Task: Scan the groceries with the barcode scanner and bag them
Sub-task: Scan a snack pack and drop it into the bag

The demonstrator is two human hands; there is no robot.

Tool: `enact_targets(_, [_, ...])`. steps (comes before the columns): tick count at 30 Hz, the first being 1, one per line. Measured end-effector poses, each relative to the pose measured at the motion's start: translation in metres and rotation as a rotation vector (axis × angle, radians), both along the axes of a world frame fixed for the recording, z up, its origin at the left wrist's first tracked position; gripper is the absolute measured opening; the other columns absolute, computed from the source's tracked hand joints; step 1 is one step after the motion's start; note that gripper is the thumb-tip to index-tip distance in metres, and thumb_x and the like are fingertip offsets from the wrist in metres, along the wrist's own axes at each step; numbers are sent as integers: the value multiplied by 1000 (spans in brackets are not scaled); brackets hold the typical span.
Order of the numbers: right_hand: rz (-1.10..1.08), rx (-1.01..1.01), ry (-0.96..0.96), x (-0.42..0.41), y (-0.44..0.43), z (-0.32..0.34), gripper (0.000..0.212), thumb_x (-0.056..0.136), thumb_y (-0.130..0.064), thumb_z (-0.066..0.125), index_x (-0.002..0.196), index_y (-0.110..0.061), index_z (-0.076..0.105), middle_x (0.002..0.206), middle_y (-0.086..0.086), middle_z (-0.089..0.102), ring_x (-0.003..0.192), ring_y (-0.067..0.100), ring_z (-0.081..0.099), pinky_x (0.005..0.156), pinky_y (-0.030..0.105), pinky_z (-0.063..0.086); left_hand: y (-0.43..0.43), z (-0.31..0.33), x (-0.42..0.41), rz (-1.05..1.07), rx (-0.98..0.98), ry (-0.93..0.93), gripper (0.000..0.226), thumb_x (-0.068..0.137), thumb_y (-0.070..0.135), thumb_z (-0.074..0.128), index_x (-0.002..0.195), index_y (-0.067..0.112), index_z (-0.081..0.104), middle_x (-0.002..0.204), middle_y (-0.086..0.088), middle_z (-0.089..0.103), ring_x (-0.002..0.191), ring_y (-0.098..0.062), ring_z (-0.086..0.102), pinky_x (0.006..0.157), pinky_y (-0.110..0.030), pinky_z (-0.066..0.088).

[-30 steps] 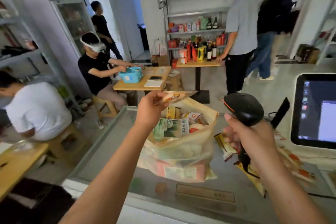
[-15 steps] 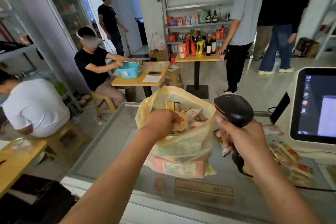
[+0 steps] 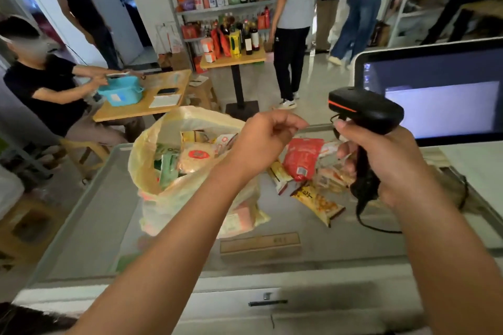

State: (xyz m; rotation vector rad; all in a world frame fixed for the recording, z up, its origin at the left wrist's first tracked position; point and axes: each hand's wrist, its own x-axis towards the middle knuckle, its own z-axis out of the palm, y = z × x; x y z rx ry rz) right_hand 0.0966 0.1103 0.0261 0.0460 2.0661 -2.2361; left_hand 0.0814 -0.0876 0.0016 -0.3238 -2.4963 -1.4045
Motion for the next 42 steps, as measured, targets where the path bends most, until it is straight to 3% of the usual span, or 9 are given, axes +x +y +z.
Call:
enact_targets(4, [-66, -25, -110, 4, 18, -35, 14, 83, -24, 75, 83, -11, 70, 59, 10, 64, 40, 19, 50, 46, 26, 41, 34, -41, -14, -47, 2, -157, 38, 88, -13, 53, 102, 16, 73, 95, 7, 70, 92, -7, 66, 81, -21, 53])
enact_targets(9, [-124, -43, -264, 8, 42, -72, 23, 81, -26, 76, 88, -5, 70, 60, 12, 62, 42, 19, 47, 45, 28, 39, 60, -121, -34, -154, -629, -336, 57, 88, -11, 45, 134, 19, 60, 138, -3, 58, 127, -23, 54, 96, -24, 42])
enact_targets(14, [-129, -67, -311, 11, 61, -82, 25, 81, -26, 76, 89, -4, 69, 61, 12, 61, 44, 20, 48, 45, 29, 40, 74, -171, -42, -328, -1170, -186, 65, 88, 9, 63, 146, 31, 45, 152, 2, 38, 141, -24, 32, 113, -40, 26])
enact_targets(22, [-142, -47, -336, 21, 65, -85, 18, 85, -20, 72, 82, -4, 68, 59, 13, 62, 41, 20, 46, 43, 26, 39, 92, -217, -48, -256, -1137, -121, 57, 85, 17, 66, 139, 26, 47, 141, -6, 46, 137, -33, 38, 115, -44, 25])
enact_targets(25, [-136, -25, -331, 27, 67, -83, 19, 84, -23, 73, 82, -5, 69, 61, 12, 63, 42, 19, 48, 44, 27, 41, 94, -203, -48, -204, -887, -285, 54, 91, 34, 65, 141, 24, 47, 142, -2, 49, 131, -26, 47, 108, -40, 37])
enact_targets(29, [-170, -28, -285, 30, 68, -69, 22, 82, -27, 74, 85, -6, 68, 61, 10, 63, 44, 18, 49, 48, 29, 42, 96, -144, -45, -28, 361, -715, 28, 98, 19, 61, 125, 13, 59, 109, 1, 65, 98, -14, 61, 81, -25, 51])
enact_targets(33, [-173, -26, -203, 33, 60, -53, 20, 83, -27, 74, 81, -8, 69, 63, 10, 64, 49, 21, 52, 53, 33, 44, 78, -111, -49, -46, 939, -844, 29, 104, 32, 46, 118, 12, 61, 117, -12, 68, 107, -27, 64, 82, -41, 56])
enact_targets(37, [-130, -11, -160, 34, 45, -42, 20, 82, -27, 75, 86, -8, 70, 65, 12, 66, 51, 23, 54, 56, 34, 46, 62, -84, -48, -62, 1165, -817, 46, 103, 41, 42, 131, 7, 57, 132, -19, 62, 120, -36, 60, 87, -50, 55])
enact_targets(42, [-86, 63, -140, 37, 28, -35, 22, 83, -29, 74, 84, -7, 70, 65, 10, 68, 49, 20, 56, 53, 30, 47, 50, -62, -38, -84, 1090, -806, 58, 99, 52, 46, 133, 6, 59, 131, -17, 63, 121, -35, 61, 97, -49, 51])
